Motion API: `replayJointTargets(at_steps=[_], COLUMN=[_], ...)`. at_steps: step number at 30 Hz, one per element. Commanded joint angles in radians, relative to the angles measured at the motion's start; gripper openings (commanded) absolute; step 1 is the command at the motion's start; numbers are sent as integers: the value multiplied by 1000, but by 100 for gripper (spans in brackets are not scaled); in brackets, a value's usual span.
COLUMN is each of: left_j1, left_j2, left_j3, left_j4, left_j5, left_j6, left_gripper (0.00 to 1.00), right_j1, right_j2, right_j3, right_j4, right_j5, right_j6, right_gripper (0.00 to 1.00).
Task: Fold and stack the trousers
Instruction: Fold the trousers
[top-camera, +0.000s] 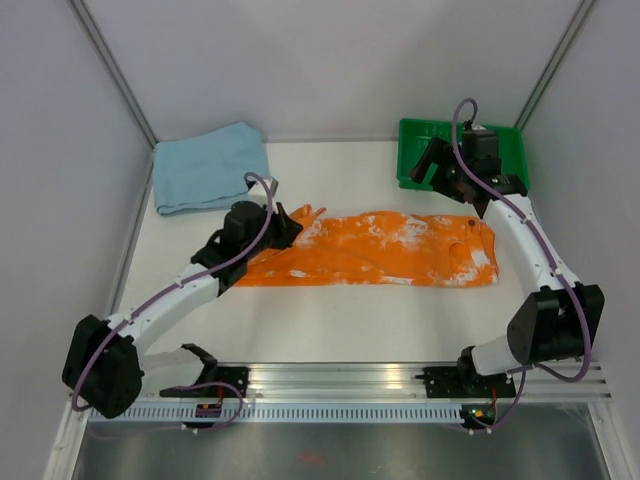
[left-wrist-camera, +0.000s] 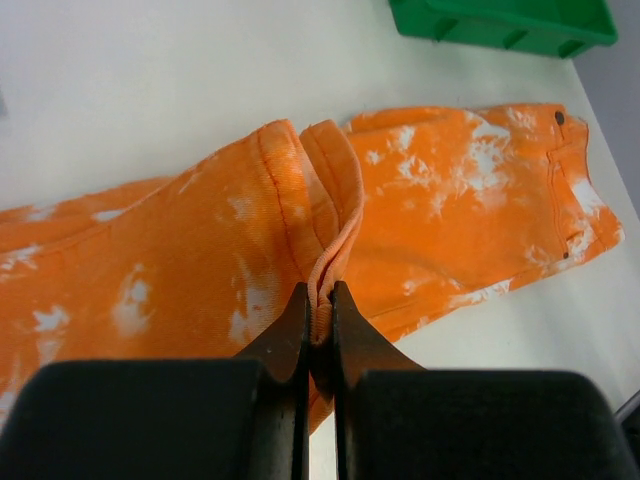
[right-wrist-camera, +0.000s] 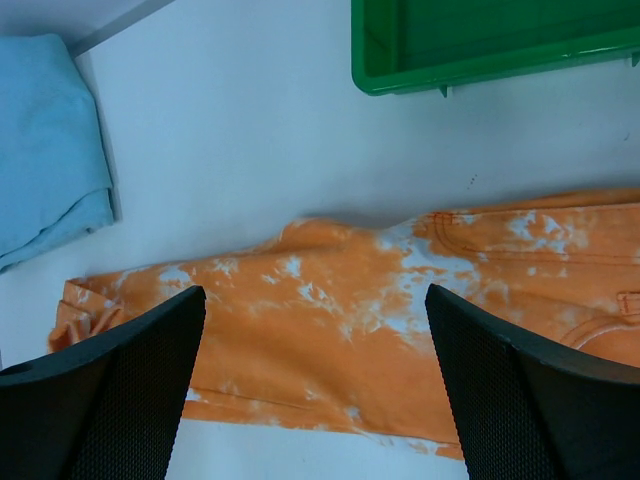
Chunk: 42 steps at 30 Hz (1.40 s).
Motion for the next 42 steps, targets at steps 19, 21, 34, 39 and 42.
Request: replayJointTargets(at_steps=[19,21,34,39,42], left_j1=[-309,-323,-345,-349,-363], left_j2=[448,470,547,608,597], left_j3=[214,230,146,184,193], left_j4=[296,306,296,294,290], left_j5=[-199,-198,-166,2,9], left_j6=[-189,-180,-208,-189,-180], left_gripper=[2,2,2,36,81], right_j1=[-15,-18,-20,-20,-18], right_j2=[-117,-115,-118,-109,-104], right_j3=[-148,-156,-211,-226,-232], right_j4=[-71,-75,-60,-43,-29], right_j5=[-22,-23,-52,-100,-140], right_j6=[-35,-37,-66,-54,-60], right_gripper=[98,98,98,98,98])
